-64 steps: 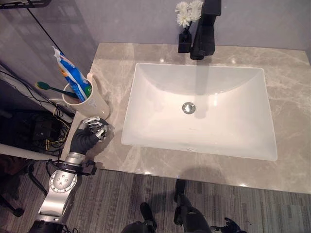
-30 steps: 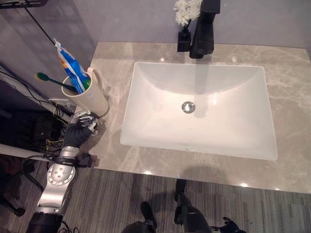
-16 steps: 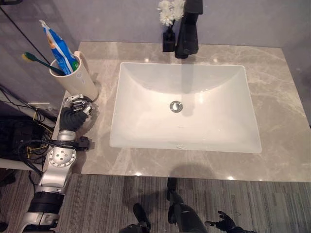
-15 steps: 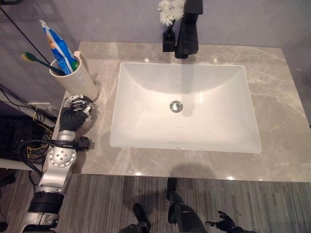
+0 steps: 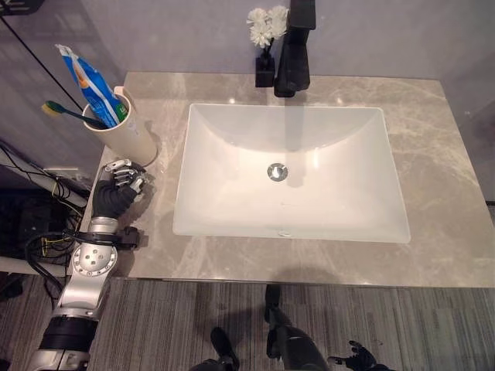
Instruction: Put brush and paste in cup on sink, flatten towel.
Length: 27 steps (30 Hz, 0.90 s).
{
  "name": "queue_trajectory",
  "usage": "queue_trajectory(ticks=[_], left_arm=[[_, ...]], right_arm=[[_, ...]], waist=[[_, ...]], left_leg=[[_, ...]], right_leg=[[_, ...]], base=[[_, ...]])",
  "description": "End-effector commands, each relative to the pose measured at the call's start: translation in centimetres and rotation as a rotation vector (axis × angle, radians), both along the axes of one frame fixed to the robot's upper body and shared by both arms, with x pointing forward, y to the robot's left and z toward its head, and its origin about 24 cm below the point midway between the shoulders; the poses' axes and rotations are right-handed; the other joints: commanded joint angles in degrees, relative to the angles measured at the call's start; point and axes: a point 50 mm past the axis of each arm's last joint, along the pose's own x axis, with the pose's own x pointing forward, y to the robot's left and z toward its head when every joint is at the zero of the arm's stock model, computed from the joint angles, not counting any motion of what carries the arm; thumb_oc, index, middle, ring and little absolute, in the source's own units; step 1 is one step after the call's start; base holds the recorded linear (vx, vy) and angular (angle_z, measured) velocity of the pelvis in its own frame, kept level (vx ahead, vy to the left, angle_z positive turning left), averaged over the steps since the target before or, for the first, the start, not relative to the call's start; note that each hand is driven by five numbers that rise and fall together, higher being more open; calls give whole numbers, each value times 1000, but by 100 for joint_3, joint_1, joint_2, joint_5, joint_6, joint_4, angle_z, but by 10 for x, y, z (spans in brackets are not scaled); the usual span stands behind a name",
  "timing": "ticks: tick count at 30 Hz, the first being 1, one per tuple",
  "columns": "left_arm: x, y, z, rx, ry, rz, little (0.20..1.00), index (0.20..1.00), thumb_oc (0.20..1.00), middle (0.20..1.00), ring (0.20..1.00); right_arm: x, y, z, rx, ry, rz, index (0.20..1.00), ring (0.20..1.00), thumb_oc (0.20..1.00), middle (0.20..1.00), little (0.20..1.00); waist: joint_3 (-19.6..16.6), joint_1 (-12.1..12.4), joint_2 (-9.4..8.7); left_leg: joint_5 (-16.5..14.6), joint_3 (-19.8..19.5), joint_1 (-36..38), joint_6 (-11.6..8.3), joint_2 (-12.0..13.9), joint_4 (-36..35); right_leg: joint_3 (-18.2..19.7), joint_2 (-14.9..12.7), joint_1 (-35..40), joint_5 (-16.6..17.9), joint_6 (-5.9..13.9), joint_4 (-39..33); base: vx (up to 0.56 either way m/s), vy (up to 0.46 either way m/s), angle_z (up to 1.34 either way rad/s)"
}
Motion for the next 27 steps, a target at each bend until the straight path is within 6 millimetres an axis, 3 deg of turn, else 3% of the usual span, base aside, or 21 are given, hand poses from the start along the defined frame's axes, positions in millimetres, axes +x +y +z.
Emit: queue_trajectory(ticks=[1, 11, 27], left_arm=[[-9, 15, -5, 0, 21, 45, 200, 200, 200, 200, 200], [3, 22, -1, -54, -8, 108, 200, 200, 200, 200, 200], [37, 11, 12, -3, -23, 117, 200, 200, 200, 200, 200]], right_arm=[[2, 3, -1, 12, 2, 0, 1000, 1000, 1000, 1000, 1000], [2, 2, -1, 1, 10, 27, 1000, 1000, 1000, 1000, 1000], [1, 1, 0, -10, 18, 51, 1000, 1000, 1000, 1000, 1000]], waist=[[-4, 76, 4], [-34, 36, -29], [-88, -239, -82]], left_leg=[[1, -828, 240, -231, 138, 27], [29, -824, 195, -239, 159, 27], [40, -689, 146, -266, 191, 27]], right_leg=[[129, -85, 303, -119, 641, -2], [127, -62, 267, -106, 635, -2], [281, 17, 137, -64, 635, -2]], base=[[-4, -7, 6], [-1, -3, 3], [8, -1, -3]])
